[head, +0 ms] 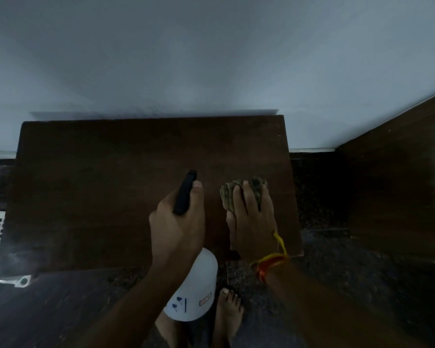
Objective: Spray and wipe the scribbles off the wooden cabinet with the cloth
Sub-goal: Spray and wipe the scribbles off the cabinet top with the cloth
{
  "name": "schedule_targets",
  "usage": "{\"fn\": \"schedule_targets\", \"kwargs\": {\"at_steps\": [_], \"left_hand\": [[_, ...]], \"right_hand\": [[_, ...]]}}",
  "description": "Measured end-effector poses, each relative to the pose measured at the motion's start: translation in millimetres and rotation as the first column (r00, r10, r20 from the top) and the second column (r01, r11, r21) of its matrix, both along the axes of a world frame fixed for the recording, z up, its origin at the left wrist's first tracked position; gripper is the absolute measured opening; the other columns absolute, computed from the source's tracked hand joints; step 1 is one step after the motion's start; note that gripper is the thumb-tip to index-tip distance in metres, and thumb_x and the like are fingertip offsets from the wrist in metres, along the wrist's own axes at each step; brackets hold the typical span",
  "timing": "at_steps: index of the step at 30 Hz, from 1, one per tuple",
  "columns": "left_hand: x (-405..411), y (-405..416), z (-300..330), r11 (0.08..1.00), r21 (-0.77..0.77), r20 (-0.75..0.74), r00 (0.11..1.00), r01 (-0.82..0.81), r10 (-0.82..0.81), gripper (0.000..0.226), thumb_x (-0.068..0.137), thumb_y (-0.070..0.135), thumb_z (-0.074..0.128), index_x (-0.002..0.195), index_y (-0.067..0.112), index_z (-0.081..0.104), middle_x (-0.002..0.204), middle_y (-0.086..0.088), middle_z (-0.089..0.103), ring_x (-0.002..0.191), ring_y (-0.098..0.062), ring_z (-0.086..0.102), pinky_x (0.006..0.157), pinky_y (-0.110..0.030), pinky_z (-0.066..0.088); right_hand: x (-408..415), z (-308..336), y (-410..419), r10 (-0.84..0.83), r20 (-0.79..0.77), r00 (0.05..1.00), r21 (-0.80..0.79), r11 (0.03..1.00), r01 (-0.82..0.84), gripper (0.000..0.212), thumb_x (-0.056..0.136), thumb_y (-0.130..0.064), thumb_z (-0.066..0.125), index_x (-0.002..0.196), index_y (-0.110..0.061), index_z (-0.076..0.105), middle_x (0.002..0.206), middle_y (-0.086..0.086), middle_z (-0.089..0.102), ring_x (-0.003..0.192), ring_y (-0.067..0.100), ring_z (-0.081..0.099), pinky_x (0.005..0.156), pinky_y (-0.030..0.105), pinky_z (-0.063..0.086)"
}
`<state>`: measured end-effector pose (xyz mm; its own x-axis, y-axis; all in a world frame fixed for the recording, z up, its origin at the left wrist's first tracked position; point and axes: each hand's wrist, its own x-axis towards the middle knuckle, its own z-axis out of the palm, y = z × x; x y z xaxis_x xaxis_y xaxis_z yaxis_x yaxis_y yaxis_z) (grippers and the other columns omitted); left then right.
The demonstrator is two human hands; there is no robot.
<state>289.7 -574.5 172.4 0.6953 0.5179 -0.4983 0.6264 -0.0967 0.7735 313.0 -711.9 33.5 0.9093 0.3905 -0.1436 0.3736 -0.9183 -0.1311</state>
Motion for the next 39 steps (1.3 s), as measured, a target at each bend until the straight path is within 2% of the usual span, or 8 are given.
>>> {"fn": "schedule_targets", "kwargs": {"at_steps": [7,13,16,21,25,31,35,39], "left_hand": [[-27,-11,0,1.0,0.018,-0.013,1.0,0.011,-0.011,0.042,0.097,0.042,0.049,0.084,0.005,0.062,0.086,-0.032,0.065,0.068,-0.046,0.062,0.059,-0.055,0.056],[-43,-17,6,0.999,0.032,0.008,1.0,0.006,-0.006,0.043,0.097,0.043,0.049,0.081,0.005,0.061,0.08,-0.032,0.063,0.07,-0.05,0.062,0.057,-0.056,0.054],[-49,-17,5,0.999,0.047,0.014,1.0,0.005,-0.006,0.042,0.098,0.043,0.049,0.079,0.008,0.061,0.079,-0.03,0.063,0.066,-0.048,0.061,0.056,-0.053,0.053],[-63,-16,-4,0.999,0.049,0.032,0.999,0.019,-0.02,0.046,0.098,0.044,0.048,0.079,0.004,0.062,0.077,-0.029,0.062,0.061,-0.041,0.059,0.055,-0.051,0.052],[-78,-16,-11,0.999,0.026,0.022,1.0,0.02,-0.021,0.047,0.099,0.044,0.049,0.08,0.002,0.06,0.076,-0.03,0.061,0.067,-0.047,0.061,0.058,-0.054,0.052],[-106,-6,-8,0.999,0.019,0.056,0.997,0.044,-0.045,0.043,0.097,0.044,0.05,0.077,0.007,0.061,0.073,-0.028,0.062,0.068,-0.046,0.062,0.057,-0.055,0.054],[-127,6,-10,0.997,0.028,0.083,0.994,0.074,-0.076,0.039,0.098,0.042,0.05,0.073,0.014,0.059,0.069,-0.026,0.059,0.061,-0.043,0.06,0.056,-0.055,0.055],[-149,13,-13,0.996,0.031,0.109,0.99,0.081,-0.084,0.035,0.098,0.043,0.051,0.068,0.025,0.054,0.064,-0.021,0.052,0.057,-0.041,0.052,0.056,-0.057,0.053]], "right_hand": [[46,-17,-1,-0.014,-0.032,0.999,-0.08,0.997,0.012,0.064,0.097,-0.044,0.016,0.15,-0.009,0.024,0.157,0.015,0.022,0.144,0.044,0.017,0.117,0.057,0.017],[-50,-7,-28,0.021,-0.093,0.995,-0.082,0.996,-0.028,0.061,0.1,-0.04,0.02,0.149,-0.006,0.027,0.155,0.018,0.028,0.142,0.049,0.018,0.115,0.061,0.019],[-44,-11,-52,0.034,-0.019,0.999,-0.045,0.998,-0.035,0.056,0.098,-0.037,0.033,0.145,-0.008,0.035,0.152,0.017,0.034,0.137,0.05,0.029,0.11,0.06,0.03],[-10,-16,-70,-0.126,0.008,0.992,-0.043,0.991,0.126,0.061,0.1,-0.042,0.019,0.145,-0.004,0.036,0.153,0.022,0.031,0.138,0.049,0.029,0.114,0.06,0.022],[-44,-10,-62,-0.235,0.097,0.967,-0.013,0.971,0.237,0.057,0.098,-0.035,0.029,0.139,0.0,0.045,0.148,0.024,0.038,0.131,0.05,0.038,0.114,0.058,0.024],[-43,0,-50,-0.199,0.102,0.975,-0.04,0.978,0.204,0.055,0.095,-0.027,0.027,0.133,0.007,0.048,0.138,0.03,0.047,0.13,0.044,0.044,0.108,0.064,0.031],[-33,4,-28,-0.201,0.236,0.951,0.018,0.979,0.202,0.037,0.087,-0.007,0.054,0.116,0.017,0.057,0.116,0.035,0.059,0.112,0.048,0.058,0.09,0.074,0.04],[-63,-10,-24,-0.162,0.2,0.966,-0.013,0.986,0.168,0.04,0.092,-0.01,0.045,0.124,0.012,0.053,0.126,0.033,0.054,0.122,0.046,0.052,0.103,0.069,0.034]]}}
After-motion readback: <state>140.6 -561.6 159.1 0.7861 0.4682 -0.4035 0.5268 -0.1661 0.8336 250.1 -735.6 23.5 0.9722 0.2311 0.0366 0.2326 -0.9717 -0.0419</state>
